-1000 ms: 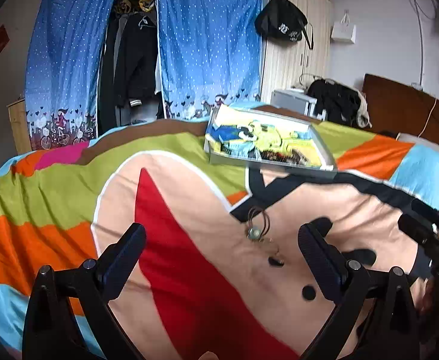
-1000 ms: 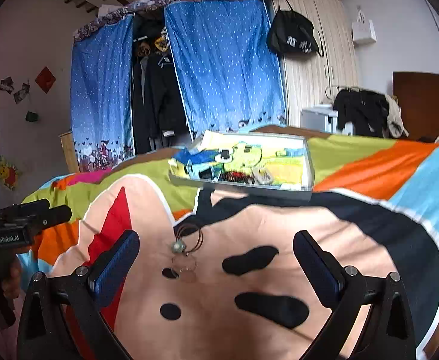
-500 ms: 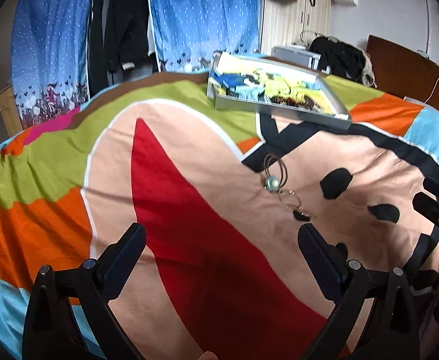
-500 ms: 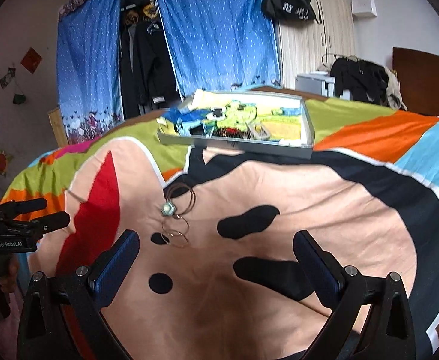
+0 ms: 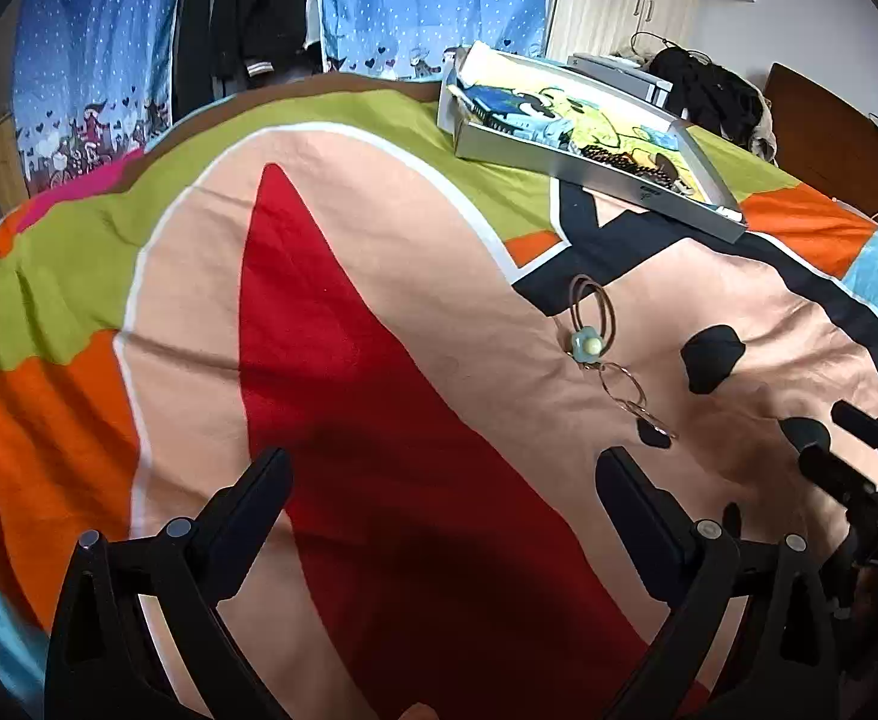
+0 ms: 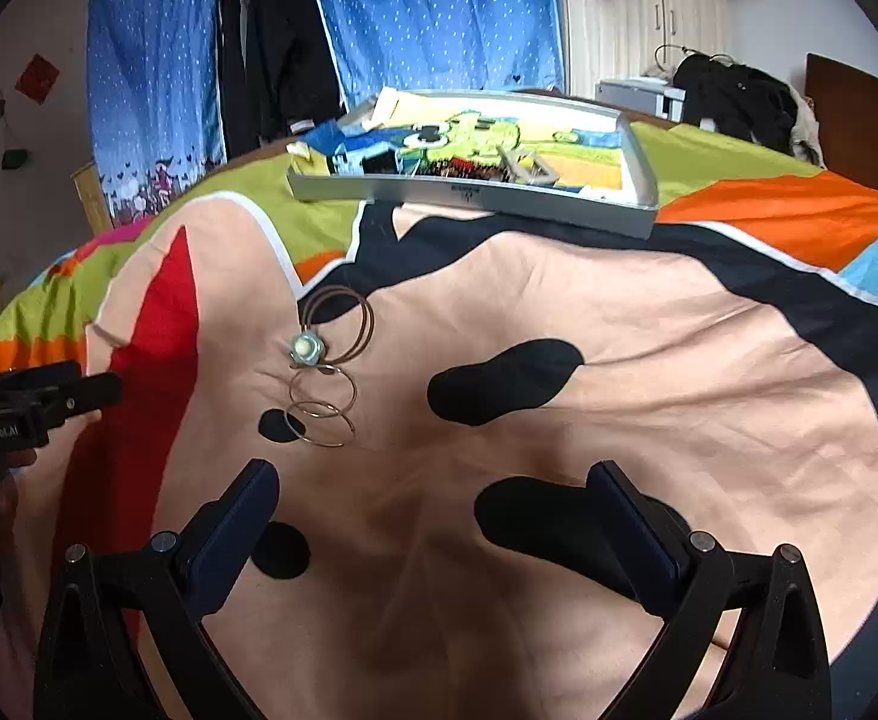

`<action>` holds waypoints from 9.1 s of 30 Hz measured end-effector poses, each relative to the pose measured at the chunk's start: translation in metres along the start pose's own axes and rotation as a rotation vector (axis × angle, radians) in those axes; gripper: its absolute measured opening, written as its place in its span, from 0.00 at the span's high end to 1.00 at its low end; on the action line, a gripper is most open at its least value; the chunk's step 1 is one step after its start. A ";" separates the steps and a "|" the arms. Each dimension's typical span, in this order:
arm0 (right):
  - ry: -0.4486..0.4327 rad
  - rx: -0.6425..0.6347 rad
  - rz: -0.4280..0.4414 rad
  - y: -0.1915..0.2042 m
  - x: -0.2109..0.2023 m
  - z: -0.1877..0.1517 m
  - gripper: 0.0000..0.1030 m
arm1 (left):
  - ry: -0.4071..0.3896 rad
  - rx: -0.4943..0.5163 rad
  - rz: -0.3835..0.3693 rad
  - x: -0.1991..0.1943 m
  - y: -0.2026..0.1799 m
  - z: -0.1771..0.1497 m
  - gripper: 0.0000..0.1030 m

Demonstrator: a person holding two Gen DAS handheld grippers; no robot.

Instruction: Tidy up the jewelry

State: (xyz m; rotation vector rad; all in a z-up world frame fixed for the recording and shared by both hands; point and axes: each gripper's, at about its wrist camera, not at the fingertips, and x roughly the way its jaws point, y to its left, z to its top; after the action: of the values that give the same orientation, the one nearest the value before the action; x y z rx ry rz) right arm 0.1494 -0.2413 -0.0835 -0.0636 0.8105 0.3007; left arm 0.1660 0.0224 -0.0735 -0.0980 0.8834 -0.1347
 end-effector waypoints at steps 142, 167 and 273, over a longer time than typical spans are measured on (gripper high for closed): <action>0.008 0.315 0.043 -0.149 0.074 0.234 0.27 | -0.160 -0.046 -0.161 0.070 -0.086 0.268 0.13; -0.369 0.111 0.039 -0.045 -0.127 0.161 0.00 | -0.468 0.049 -0.076 -0.143 -0.075 0.157 0.02; -0.450 0.111 -0.177 0.024 -0.144 -0.041 0.00 | -0.372 -0.007 -0.001 -0.137 -0.046 -0.081 0.02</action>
State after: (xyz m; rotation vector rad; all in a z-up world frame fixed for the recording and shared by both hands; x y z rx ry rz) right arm 0.0201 -0.2599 -0.0064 0.0362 0.3703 0.0942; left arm 0.0134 -0.0037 -0.0134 -0.1255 0.5123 -0.1101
